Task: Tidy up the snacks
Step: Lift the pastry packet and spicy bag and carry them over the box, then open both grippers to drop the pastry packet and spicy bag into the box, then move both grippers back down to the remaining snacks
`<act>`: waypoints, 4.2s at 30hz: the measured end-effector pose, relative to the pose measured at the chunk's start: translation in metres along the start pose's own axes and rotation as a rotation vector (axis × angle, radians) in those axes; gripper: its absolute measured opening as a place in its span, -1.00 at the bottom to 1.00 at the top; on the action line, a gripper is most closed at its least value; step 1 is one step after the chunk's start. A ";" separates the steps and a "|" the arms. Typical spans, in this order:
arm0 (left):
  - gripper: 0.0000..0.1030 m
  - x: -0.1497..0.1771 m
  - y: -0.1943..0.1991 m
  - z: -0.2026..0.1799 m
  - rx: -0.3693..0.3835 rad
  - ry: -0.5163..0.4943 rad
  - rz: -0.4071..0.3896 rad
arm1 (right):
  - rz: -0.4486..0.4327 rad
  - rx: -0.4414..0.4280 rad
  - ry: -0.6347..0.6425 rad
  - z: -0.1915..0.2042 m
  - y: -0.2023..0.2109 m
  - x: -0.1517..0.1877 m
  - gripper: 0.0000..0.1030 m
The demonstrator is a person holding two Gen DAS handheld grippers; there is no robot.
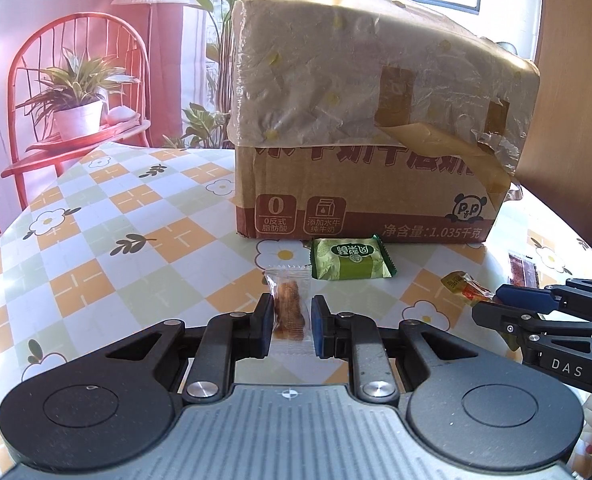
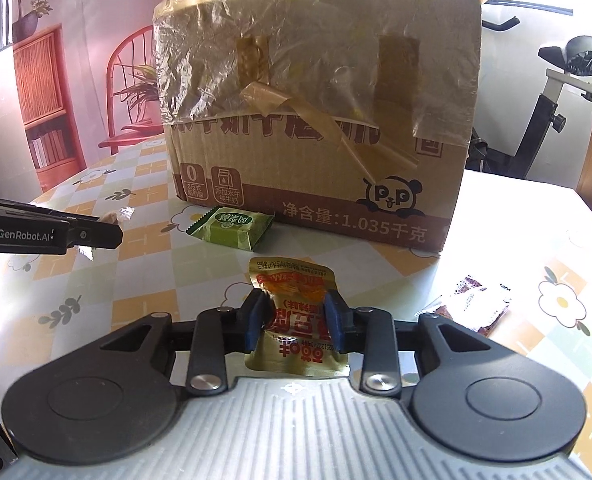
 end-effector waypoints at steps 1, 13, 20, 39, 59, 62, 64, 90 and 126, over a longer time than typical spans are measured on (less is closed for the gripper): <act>-0.59 -0.002 0.001 -0.001 0.000 -0.002 -0.008 | -0.004 0.001 0.002 0.000 0.002 -0.001 -0.33; -0.59 -0.046 0.029 -0.014 0.025 -0.011 -0.134 | -0.149 0.024 0.044 -0.004 0.036 -0.051 -0.33; -0.59 -0.065 0.042 -0.025 0.052 0.000 -0.191 | -0.239 0.029 0.067 -0.004 0.055 -0.082 -0.33; -0.59 -0.166 0.054 -0.062 0.137 0.012 -0.346 | -0.419 0.066 0.135 -0.037 0.069 -0.188 -0.33; 0.25 -0.240 -0.040 -0.067 0.077 0.039 -0.237 | -0.137 0.133 0.048 -0.121 -0.033 -0.209 0.11; 0.32 -0.238 -0.033 -0.064 0.066 0.025 -0.238 | -0.154 0.125 0.048 -0.120 -0.021 -0.207 0.34; 0.33 -0.234 -0.028 -0.065 0.063 0.009 -0.231 | -0.161 0.115 0.038 -0.119 -0.012 -0.205 0.41; 0.33 -0.141 0.046 -0.022 0.059 0.043 -0.226 | -0.223 -0.010 -0.016 -0.084 0.063 -0.144 0.71; 0.32 -0.042 -0.023 0.001 -0.008 0.016 0.023 | 0.213 0.072 -0.194 -0.113 -0.016 0.030 0.63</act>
Point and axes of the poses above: each gripper's, at about its wrist camera, not at the fingertips, and y roughly against the way its jaws point, z to its left, x to its underside, the point moved 10 cm from there along -y, roughly the way its jaws point, and after that the axes turned 12 degrees about y, right-handed, at the moved point
